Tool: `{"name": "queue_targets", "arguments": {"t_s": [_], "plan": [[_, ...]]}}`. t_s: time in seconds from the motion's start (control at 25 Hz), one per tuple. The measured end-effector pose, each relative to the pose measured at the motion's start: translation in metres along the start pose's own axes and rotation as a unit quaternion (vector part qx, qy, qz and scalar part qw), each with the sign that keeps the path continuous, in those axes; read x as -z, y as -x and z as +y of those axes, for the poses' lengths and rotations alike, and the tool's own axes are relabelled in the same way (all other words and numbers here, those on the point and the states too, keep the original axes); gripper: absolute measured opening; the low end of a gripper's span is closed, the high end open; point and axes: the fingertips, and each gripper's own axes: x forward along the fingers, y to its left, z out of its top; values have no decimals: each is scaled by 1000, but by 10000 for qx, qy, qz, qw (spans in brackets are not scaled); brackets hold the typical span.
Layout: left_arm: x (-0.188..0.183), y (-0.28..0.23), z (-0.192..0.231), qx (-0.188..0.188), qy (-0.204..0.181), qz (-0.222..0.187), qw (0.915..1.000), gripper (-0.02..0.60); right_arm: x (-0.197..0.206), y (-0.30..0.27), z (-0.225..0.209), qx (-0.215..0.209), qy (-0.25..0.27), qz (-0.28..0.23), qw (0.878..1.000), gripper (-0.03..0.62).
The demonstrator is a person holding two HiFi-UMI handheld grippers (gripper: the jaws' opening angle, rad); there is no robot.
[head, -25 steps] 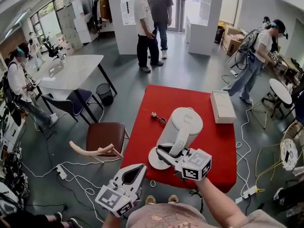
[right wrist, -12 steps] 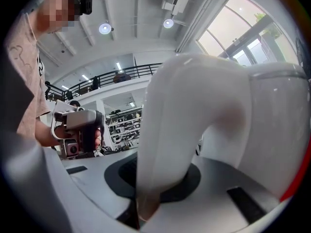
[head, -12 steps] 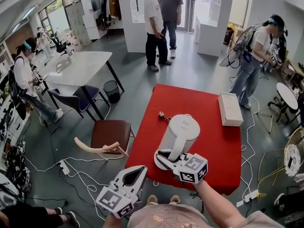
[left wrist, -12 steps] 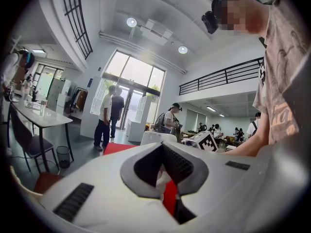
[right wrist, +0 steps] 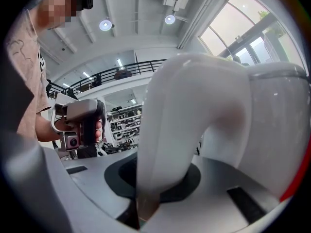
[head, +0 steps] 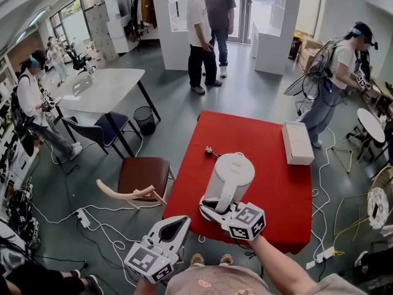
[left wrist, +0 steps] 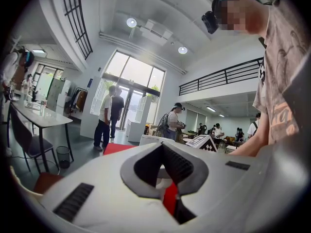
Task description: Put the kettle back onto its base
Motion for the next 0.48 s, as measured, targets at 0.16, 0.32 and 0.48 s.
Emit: {"name": "queue_targets", "arguments": {"t_s": [0.16,0.32,0.48], "plan": [[0,2,2,-25,16,-8,10000,-2,4,-4,5,-26,110,110,9999,72],[-1,-1,-1,6,21,-14,10000,-2,8,-6,11,-37,253,171,9995,72],[4,-4,-4,32,39,28,10000,-2,18,-8,22,-89,467,251,9986,72]]}}
